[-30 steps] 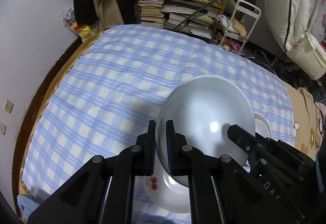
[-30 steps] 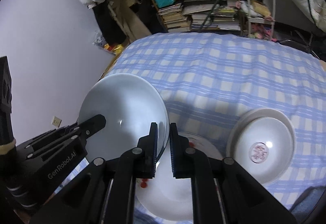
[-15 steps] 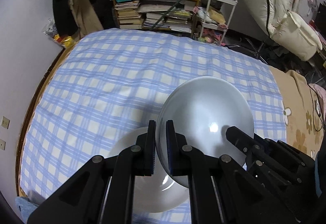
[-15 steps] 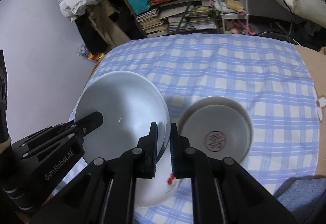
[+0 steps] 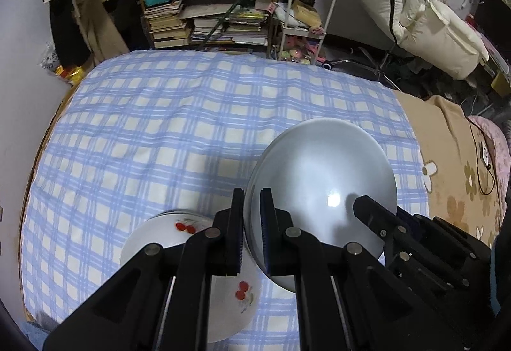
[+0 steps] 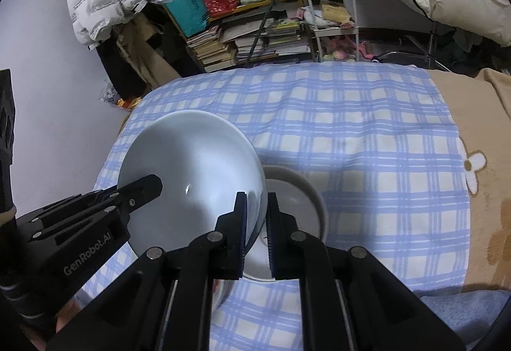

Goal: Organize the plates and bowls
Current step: 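Carry the white bowl with the right gripper over the nested bowls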

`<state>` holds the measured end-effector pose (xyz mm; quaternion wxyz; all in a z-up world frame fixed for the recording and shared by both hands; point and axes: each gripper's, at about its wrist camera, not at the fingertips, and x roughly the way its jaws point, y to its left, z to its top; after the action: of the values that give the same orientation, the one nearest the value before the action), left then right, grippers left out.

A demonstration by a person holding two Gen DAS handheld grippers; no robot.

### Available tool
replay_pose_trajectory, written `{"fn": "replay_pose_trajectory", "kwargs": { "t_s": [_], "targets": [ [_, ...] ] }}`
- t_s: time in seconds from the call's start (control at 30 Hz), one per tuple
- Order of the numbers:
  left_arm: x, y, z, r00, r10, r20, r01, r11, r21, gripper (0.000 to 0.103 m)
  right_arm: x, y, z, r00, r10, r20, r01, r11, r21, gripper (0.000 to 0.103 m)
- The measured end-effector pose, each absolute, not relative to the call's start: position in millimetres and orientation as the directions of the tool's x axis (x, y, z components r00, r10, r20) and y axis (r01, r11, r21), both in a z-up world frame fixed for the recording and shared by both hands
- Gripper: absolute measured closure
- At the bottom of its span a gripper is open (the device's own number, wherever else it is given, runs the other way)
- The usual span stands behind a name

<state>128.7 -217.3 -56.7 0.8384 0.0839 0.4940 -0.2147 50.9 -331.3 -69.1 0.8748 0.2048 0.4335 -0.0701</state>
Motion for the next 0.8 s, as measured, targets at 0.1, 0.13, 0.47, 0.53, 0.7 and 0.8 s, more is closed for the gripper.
{"fn": "replay_pose_trajectory", "kwargs": {
  "t_s": [0.1, 0.13, 0.47, 0.53, 0.7, 0.8],
  "targets": [
    [128.4, -228.0, -64.2, 0.409, -0.278, -0.869, 0.454, 0.888, -0.070, 0.094, 50.6, -341.7, -74.5, 0.608, 0.054, -0.792, 0.313, 0.900, 0.302, 0.090],
    [128.2, -230.5, -66.1, 0.407, -0.277, -0.871, 0.458, 0.886, -0.068, 0.094, 50.2, -345.5, -77.1, 0.607, 0.056, -0.793, 0.318, 0.897, 0.307, 0.090],
    [129.0, -242.7, -99.0, 0.363, -0.229, -0.903, 0.459, 0.887, -0.040, 0.094, 50.3, -357.9, -115.3, 0.561, 0.097, -0.822, 0.343, 0.877, 0.337, 0.090],
    [128.9, -242.2, -105.2, 0.356, -0.217, -0.909, 0.456, 0.889, -0.034, 0.094, 51.1, -358.1, -121.5, 0.553, 0.108, -0.826, 0.344, 0.873, 0.345, 0.090],
    [128.1, -240.3, -116.2, 0.344, -0.204, -0.916, 0.452, 0.891, -0.029, 0.094, 53.9, -358.9, -133.1, 0.536, 0.126, -0.835, 0.349, 0.868, 0.354, 0.090],
    [126.8, -237.5, -122.1, 0.341, -0.199, -0.919, 0.445, 0.895, -0.029, 0.094, 54.6, -356.6, -139.0, 0.523, 0.128, -0.843, 0.349, 0.870, 0.349, 0.090]
  ]
}}
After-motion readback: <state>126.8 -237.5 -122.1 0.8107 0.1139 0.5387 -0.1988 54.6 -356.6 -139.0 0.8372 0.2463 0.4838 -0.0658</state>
